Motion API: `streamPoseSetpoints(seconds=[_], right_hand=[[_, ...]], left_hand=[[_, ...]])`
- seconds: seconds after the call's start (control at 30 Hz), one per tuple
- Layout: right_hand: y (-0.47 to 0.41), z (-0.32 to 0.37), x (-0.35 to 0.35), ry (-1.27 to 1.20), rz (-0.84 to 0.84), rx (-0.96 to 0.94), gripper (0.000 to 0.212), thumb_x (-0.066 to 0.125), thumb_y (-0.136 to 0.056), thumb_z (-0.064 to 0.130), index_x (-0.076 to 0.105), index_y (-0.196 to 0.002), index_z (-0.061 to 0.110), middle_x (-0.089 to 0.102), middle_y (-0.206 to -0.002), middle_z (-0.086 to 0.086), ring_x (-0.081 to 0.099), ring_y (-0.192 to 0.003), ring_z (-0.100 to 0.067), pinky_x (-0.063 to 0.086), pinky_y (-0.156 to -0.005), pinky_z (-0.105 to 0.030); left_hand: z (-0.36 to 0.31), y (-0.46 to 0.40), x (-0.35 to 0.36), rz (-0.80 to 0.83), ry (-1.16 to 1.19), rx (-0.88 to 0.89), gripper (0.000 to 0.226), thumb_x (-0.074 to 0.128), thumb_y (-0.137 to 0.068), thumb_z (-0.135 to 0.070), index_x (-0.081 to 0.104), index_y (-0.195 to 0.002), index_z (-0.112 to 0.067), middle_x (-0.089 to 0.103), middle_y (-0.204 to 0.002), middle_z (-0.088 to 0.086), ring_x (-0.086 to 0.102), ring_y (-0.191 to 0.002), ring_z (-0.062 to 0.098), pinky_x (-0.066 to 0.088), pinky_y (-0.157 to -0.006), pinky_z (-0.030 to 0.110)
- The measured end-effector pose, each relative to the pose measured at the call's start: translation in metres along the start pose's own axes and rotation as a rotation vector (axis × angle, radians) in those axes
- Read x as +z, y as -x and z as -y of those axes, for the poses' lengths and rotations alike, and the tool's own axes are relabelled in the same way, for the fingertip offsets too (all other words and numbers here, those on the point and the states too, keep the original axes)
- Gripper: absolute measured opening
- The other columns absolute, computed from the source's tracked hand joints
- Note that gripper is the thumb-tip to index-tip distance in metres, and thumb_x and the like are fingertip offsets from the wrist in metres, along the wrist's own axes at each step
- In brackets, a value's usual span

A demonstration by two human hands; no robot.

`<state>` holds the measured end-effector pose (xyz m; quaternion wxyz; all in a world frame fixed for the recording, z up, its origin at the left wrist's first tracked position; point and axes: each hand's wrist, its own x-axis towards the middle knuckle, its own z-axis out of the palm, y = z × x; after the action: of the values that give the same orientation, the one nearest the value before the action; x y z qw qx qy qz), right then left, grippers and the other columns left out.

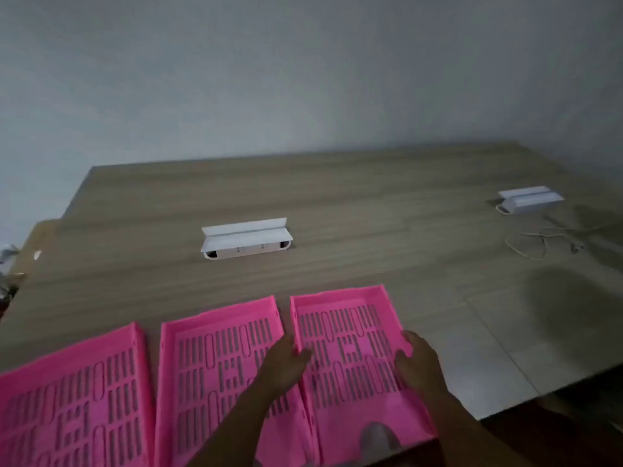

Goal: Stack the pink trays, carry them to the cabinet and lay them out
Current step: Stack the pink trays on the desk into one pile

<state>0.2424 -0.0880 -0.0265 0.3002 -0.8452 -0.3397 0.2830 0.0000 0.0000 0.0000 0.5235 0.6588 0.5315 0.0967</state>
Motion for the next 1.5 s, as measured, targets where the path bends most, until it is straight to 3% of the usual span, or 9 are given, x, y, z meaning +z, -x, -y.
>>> streamPoseSetpoints(seconds=[0.2,0.37,0.5,0.6,0.7,0.83,1.0,1.27,1.5], right_hand=[[0.005,-0.026,-0.006,0.006,0.009,0.12,0.022,0.045,-0.095,0.001,0.062,-0.108,0.009,0.069,-0.092,-0.01,0.067,-0.073,-0.016,0.055,-0.057,-0.026],[-0.001,-0.035,-0.001,0.028,-0.117,0.263,0.026,0.045,-0.094,0.007,0.068,-0.105,0.001,0.069,-0.086,-0.011,0.065,-0.065,-0.018,0.049,-0.05,-0.024],[-0.008,-0.021,-0.02,0.011,-0.303,0.323,0.019,0.052,-0.092,0.012,0.067,-0.091,0.0,0.066,-0.082,-0.011,0.056,-0.06,-0.02,0.041,-0.053,-0.025],[-0.019,-0.006,-0.037,0.017,-0.332,0.322,0.02,0.056,-0.093,0.018,0.065,-0.084,0.002,0.06,-0.071,-0.009,0.054,-0.057,-0.023,0.04,-0.056,-0.027],[-0.031,0.014,-0.042,-0.01,-0.358,0.304,0.034,0.058,-0.09,0.029,0.07,-0.092,-0.003,0.07,-0.087,-0.021,0.067,-0.079,-0.038,0.051,-0.07,-0.036],[-0.03,0.043,-0.02,-0.036,-0.247,0.19,0.038,0.055,-0.092,0.031,0.076,-0.104,0.002,0.074,-0.106,-0.024,0.068,-0.099,-0.041,0.047,-0.076,-0.035],[-0.008,0.082,0.042,-0.11,-0.053,0.07,0.027,0.055,-0.092,0.024,0.075,-0.1,0.007,0.074,-0.092,-0.015,0.063,-0.068,-0.026,0.047,-0.06,-0.028],[0.053,0.102,0.144,-0.036,0.181,-0.114,0.026,0.054,-0.087,0.02,0.076,-0.092,0.007,0.071,-0.083,-0.017,0.067,-0.072,-0.03,0.048,-0.062,-0.033],[0.067,0.081,0.167,0.015,0.205,-0.075,0.035,0.042,-0.085,0.023,0.076,-0.095,0.018,0.07,-0.095,-0.01,0.07,-0.074,-0.02,0.059,-0.065,-0.034]], left_hand=[[0.007,0.0,0.031,0.084,0.059,-0.13,0.052,0.051,-0.099,-0.027,0.038,-0.146,-0.007,0.052,-0.144,0.008,0.053,-0.125,0.023,0.038,-0.104,0.029],[0.007,-0.009,0.041,0.141,0.005,-0.148,0.022,0.057,-0.092,-0.037,0.062,-0.104,-0.019,0.066,-0.105,0.002,0.062,-0.089,0.011,0.048,-0.093,0.031],[0.046,-0.05,0.063,0.075,0.002,-0.103,0.095,0.059,-0.065,-0.066,0.042,-0.142,-0.014,0.05,-0.148,0.009,0.053,-0.131,0.028,0.043,-0.11,0.047],[0.022,-0.043,0.062,0.04,0.08,-0.064,0.106,0.064,-0.065,-0.064,0.028,-0.151,-0.014,0.035,-0.158,0.01,0.04,-0.141,0.031,0.035,-0.116,0.05],[-0.016,-0.015,0.044,-0.069,0.17,-0.047,0.094,0.068,-0.083,-0.043,0.018,-0.155,-0.008,0.021,-0.16,0.013,0.031,-0.145,0.034,0.026,-0.12,0.047],[-0.011,-0.001,0.012,-0.197,0.316,-0.012,0.08,0.07,-0.084,-0.027,0.029,-0.152,-0.019,0.03,-0.15,0.011,0.045,-0.133,0.034,0.034,-0.115,0.054],[0.025,0.029,-0.051,-0.331,0.486,-0.02,0.064,0.068,-0.086,-0.018,0.035,-0.14,-0.025,0.048,-0.144,0.005,0.055,-0.125,0.026,0.041,-0.108,0.057],[0.102,0.111,-0.112,-0.449,0.516,-0.099,0.075,0.067,-0.087,-0.014,0.024,-0.147,-0.029,0.054,-0.138,0.002,0.065,-0.115,0.026,0.05,-0.098,0.06],[0.118,0.128,-0.094,-0.434,0.505,-0.111,0.061,0.063,-0.092,-0.02,0.024,-0.139,-0.023,0.05,-0.105,-0.026,0.059,-0.081,-0.013,0.046,-0.1,0.038]])
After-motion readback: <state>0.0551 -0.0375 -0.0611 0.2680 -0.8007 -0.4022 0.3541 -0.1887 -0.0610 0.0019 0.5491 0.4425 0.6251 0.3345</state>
